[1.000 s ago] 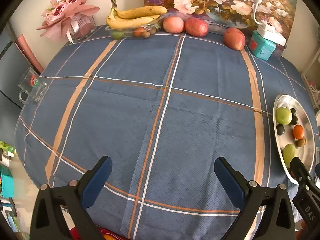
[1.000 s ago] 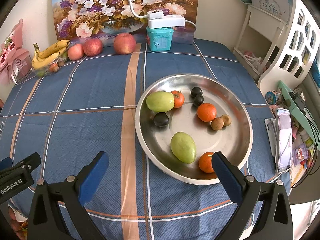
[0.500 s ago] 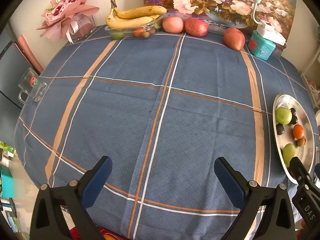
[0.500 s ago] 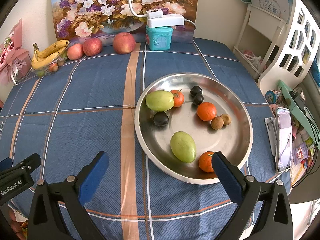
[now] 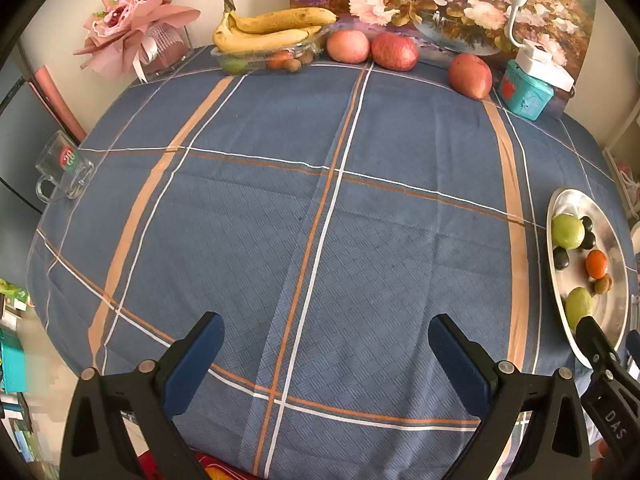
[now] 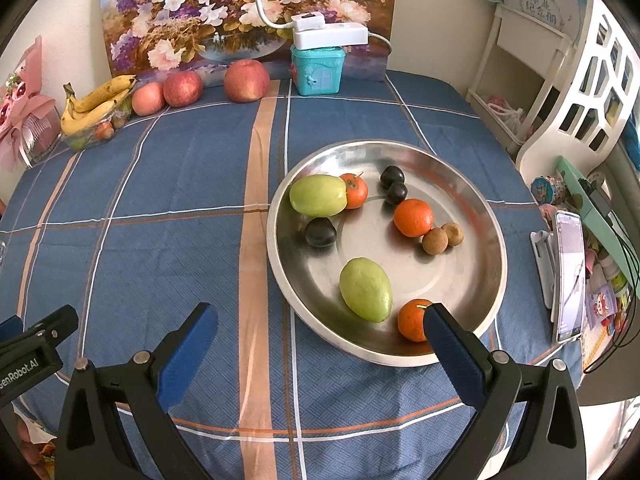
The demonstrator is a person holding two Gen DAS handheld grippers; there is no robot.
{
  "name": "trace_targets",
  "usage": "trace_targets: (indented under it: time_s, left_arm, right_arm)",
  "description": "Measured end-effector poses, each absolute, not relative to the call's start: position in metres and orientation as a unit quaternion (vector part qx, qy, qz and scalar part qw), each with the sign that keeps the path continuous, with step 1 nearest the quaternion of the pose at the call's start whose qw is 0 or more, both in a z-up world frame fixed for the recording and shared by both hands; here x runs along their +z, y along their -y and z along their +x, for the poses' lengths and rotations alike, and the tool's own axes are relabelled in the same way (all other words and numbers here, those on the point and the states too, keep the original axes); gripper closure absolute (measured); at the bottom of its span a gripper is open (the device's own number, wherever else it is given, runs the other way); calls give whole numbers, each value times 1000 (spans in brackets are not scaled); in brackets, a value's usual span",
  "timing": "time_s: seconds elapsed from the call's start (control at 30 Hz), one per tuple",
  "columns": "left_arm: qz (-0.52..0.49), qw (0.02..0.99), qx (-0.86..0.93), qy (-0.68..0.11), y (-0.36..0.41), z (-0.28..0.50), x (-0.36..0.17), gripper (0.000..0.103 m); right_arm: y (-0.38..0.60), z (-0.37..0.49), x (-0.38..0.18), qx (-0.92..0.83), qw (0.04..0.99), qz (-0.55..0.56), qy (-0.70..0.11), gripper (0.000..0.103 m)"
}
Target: Organize fruits
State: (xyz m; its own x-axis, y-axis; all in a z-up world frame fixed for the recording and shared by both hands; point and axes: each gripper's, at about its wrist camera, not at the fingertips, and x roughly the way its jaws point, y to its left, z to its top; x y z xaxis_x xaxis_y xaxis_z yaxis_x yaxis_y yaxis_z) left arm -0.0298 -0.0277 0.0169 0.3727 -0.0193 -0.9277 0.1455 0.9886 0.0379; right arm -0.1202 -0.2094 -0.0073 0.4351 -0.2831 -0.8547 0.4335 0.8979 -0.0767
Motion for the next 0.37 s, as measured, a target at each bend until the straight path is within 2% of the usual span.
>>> trace_targets:
  time_s: [0.37]
  left_arm:
    - [49, 833, -51, -549, 28, -33, 21, 0]
  right_arm:
    - [210, -121, -7, -211, 843, 77, -488, 1]
